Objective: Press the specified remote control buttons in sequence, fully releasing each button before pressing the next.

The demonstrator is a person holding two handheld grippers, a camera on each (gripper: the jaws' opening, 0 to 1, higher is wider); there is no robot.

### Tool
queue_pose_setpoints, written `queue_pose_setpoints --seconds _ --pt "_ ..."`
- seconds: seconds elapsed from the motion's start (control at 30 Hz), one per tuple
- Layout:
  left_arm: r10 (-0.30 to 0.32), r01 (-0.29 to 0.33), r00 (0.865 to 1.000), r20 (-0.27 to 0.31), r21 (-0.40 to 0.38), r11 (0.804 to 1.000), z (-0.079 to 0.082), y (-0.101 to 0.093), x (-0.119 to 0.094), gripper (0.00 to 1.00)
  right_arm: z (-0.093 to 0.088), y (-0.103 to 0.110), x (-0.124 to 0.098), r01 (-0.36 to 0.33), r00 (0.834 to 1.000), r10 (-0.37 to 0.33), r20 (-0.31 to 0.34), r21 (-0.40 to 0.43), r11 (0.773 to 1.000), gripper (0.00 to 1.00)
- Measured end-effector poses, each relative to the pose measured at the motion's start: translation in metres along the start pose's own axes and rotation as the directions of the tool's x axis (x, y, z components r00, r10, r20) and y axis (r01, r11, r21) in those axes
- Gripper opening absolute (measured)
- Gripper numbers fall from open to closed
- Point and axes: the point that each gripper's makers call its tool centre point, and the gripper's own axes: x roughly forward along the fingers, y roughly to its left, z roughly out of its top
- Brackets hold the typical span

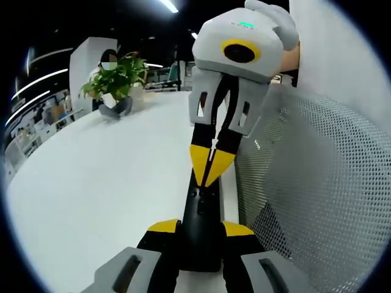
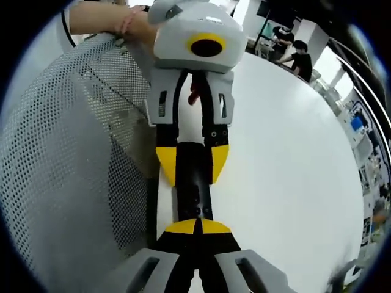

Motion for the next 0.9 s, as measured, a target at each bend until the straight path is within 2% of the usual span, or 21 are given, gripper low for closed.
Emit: queue_pose_setpoints --seconds 0.2,0.23,0.3,0.33,0.47,0.5,0.67,0.73,0.9 --pt "-0.001 0.001 1.000 -0.004 0.003 1.000 0.000 0.000 0.001 0.25 0.001 0.000 -0.003 0.038 0.998 -0.040 0.038 0.061 0.997 0.00" --pt "-0.001 0.001 1.000 -0.003 0.000 1.000 0.000 0.000 0.001 0.25 0.001 0.002 -0.004 0.028 0.999 -0.030 0.034 0.071 0.997 0.00" --pt "-0.003 0.003 1.000 -0.003 -0.001 1.000 0.000 0.000 0.001 0.25 0.014 0.012 -0.005 -0.014 0.995 0.002 0.099 0.117 0.993 0.00" --pt "-0.004 0.004 1.000 -0.003 -0.002 1.000 0.000 0.000 0.001 0.25 0.016 0.014 -0.005 -0.017 0.995 0.004 0.103 0.118 0.993 0.00" --pt "-0.004 0.004 1.000 -0.005 0.001 1.000 0.000 0.000 0.001 0.25 0.006 0.014 0.003 0.004 1.000 -0.005 0.022 0.043 0.999 0.00" --pt "-0.003 0.003 1.000 -0.006 0.008 1.000 0.000 0.000 0.001 0.25 0.010 0.014 0.002 -0.003 0.999 0.001 0.046 0.057 0.998 0.00" --pt "-0.003 0.003 1.000 -0.007 0.006 1.000 -0.001 -0.001 0.000 0.25 0.009 0.017 0.004 -0.015 1.000 0.015 0.000 -0.005 1.000 0.00" --pt "-0.005 0.005 1.000 -0.007 0.007 1.000 -0.001 -0.001 0.001 0.25 0.009 0.017 0.005 -0.026 0.999 0.026 -0.025 -0.003 1.000 0.00" --pt "-0.009 0.009 1.000 -0.010 0.011 1.000 -0.001 -0.001 0.001 0.25 0.008 0.018 0.005 -0.018 0.999 0.018 -0.037 0.000 1.000 0.00"
